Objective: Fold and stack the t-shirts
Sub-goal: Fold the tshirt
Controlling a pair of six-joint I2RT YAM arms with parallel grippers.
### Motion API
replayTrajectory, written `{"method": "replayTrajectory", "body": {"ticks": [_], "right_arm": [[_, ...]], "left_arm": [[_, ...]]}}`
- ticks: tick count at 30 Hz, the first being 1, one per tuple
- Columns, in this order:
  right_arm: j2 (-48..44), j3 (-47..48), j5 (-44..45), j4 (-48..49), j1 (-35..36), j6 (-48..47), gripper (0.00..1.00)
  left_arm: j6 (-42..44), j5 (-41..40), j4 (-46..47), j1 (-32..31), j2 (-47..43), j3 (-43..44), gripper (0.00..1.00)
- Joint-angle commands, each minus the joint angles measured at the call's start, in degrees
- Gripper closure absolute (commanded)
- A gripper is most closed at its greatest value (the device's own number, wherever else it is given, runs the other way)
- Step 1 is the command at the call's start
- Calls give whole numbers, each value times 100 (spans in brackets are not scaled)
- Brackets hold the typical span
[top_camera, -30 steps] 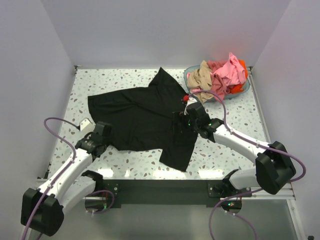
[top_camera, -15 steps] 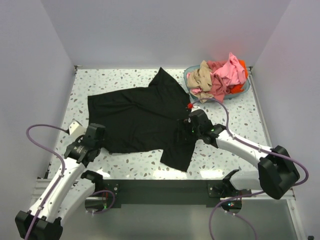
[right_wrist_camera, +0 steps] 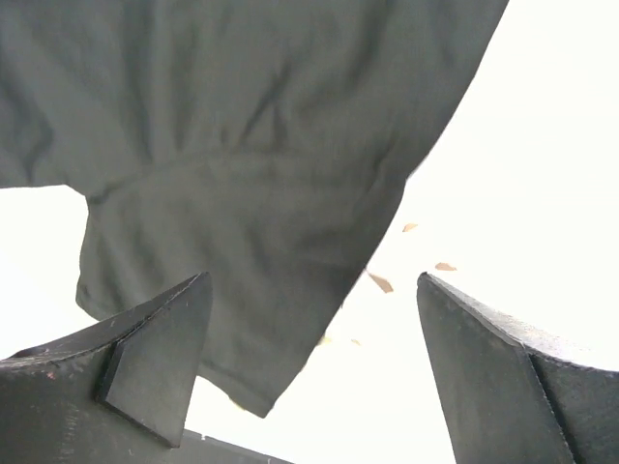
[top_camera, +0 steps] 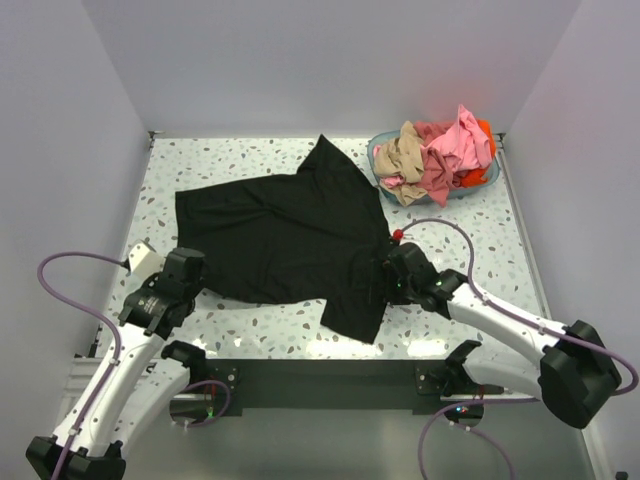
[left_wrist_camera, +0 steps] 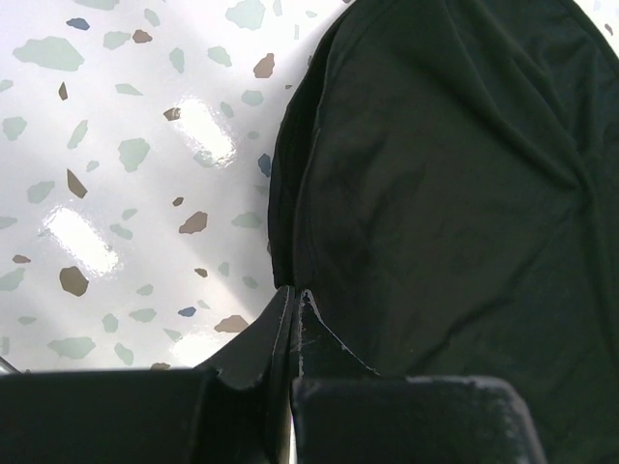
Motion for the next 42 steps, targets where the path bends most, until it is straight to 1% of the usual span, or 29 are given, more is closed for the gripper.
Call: {"method": "replayTrajectory", "body": {"ticks": [1, 5, 6, 12, 15, 21, 30, 34, 36, 37, 39, 40, 42], "right_arm": [[-227, -148, 362, -391, 369, 549, 11], [-113, -193, 476, -584, 695, 882, 14], [-104, -201, 616, -645, 774, 953, 14], [-358, -263, 758, -962, 1266, 1463, 16], [-289, -193, 863, -1041, 1574, 1674, 19], [186, 132, 1180, -1173, 2329, 2061, 23], [959, 475, 1241, -936, 2989, 2439, 30], [1319, 686, 1373, -1120, 3218, 2553, 39], [1346, 651, 1382, -1147, 3227, 2606, 42], [1338, 616, 1391, -1138, 3236, 2658, 46], [1303, 537, 1426, -1156, 3227, 2694, 50], [1285, 511, 1443, -1173, 3227, 2711, 54], [1206, 440, 1514, -1252, 3227, 2782, 60]], "left_arm": [[160, -104, 97, 31, -17, 118, 100], [284, -60, 272, 31, 9, 39, 100], [310, -60, 273, 31, 9, 47, 100], [451, -16, 369, 31, -78, 30, 100], [521, 19, 422, 31, -87, 21, 100], [609, 107, 475, 31, -157, 21, 100], [662, 169, 510, 31, -245, 12, 100], [679, 195, 519, 31, -263, 21, 100], [679, 204, 527, 31, -307, 12, 100], [688, 213, 536, 31, -316, 21, 100], [688, 221, 536, 22, -333, 12, 100], [688, 230, 536, 31, -325, 12, 100], [688, 239, 536, 22, -325, 12, 100]]}}
